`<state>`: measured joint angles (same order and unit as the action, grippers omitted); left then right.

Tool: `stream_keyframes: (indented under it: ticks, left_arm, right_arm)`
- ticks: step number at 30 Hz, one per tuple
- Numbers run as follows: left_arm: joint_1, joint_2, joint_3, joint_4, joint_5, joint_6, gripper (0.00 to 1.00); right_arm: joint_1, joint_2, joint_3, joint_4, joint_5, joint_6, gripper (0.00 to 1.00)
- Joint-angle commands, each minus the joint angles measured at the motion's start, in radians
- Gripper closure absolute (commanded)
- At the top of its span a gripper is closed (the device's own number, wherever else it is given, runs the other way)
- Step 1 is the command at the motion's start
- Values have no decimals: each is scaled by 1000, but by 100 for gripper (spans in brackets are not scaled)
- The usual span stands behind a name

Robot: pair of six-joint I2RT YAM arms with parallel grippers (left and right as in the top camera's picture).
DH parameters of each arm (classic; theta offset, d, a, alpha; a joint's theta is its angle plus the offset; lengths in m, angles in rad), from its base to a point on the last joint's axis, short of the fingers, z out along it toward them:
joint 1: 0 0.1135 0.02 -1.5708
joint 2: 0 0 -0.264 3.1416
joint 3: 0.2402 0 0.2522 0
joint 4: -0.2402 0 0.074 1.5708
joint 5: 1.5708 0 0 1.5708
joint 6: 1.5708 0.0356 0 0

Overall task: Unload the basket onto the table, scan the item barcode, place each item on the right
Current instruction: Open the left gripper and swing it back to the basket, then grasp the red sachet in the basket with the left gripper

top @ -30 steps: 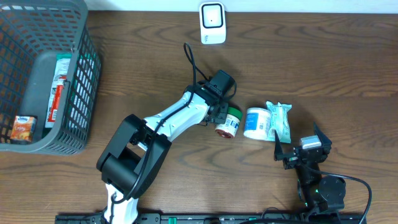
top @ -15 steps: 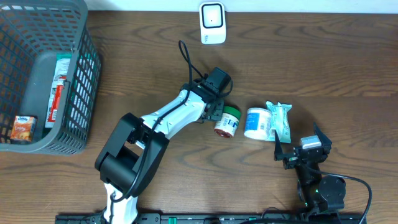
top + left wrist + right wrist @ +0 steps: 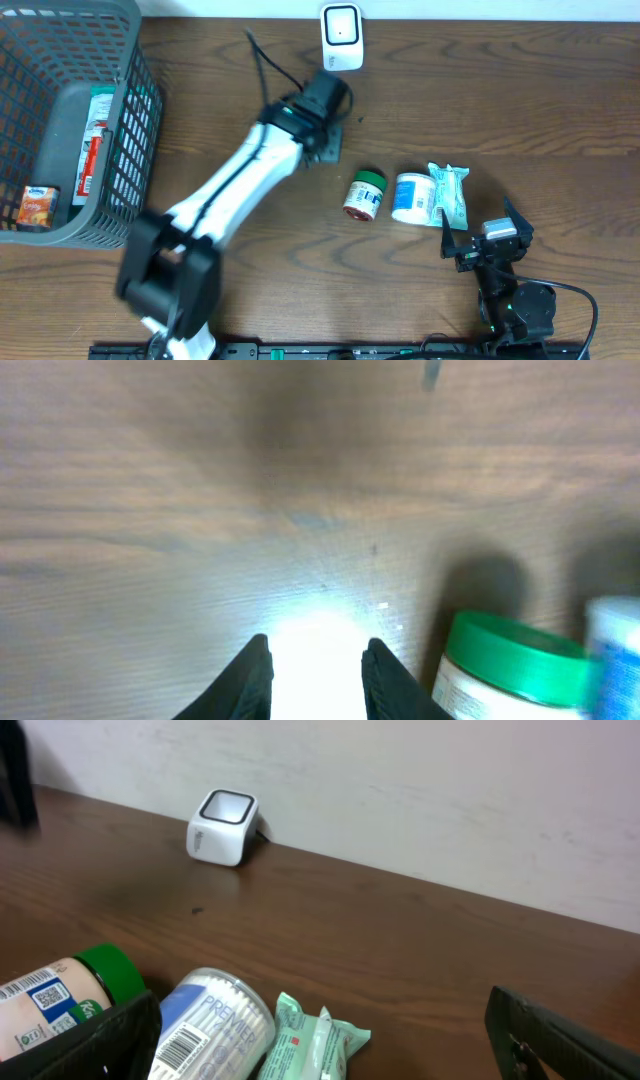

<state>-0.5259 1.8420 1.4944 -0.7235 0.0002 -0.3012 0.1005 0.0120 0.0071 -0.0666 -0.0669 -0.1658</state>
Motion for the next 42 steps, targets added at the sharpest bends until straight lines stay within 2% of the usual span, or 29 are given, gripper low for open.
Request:
stream_keyframes:
  ticks: [1, 3, 4, 9, 15, 19, 22, 31, 38, 42]
  left_arm:
    - [58, -146, 156, -98, -135, 85, 70]
    - [108, -196, 228, -158, -185, 114, 69]
    - [173, -242, 283, -193, -235, 134, 65]
    - [415, -345, 329, -190, -279, 133, 56]
    - [753, -360, 329, -138, -278, 137, 31]
    - [916, -307, 329, -124, -236, 201, 29]
    - [1002, -240, 329, -107, -113, 311, 26]
    - [1106, 17, 329, -135, 67, 570, 23]
    - [1117, 220, 329, -165, 221, 690, 27]
    - [1118, 293, 329, -177, 225, 710, 32]
  right_arm:
    - [6, -5, -2, -4, -2, 0, 1]
    - [6, -5, -2, -4, -2, 0, 1]
    - [6, -5, -2, -4, -2, 0, 1]
    - [6, -5, -2, -4, -2, 0, 1]
    - [6, -5, -2, -4, -2, 0, 1]
    - [6, -5, -2, -4, -2, 0, 1]
    - [6, -5, -2, -4, -2, 0, 1]
    - [6, -5, -2, -4, -2, 0, 1]
    - [6, -5, -2, -4, -2, 0, 1]
    - [6, -5, -2, -4, -2, 0, 1]
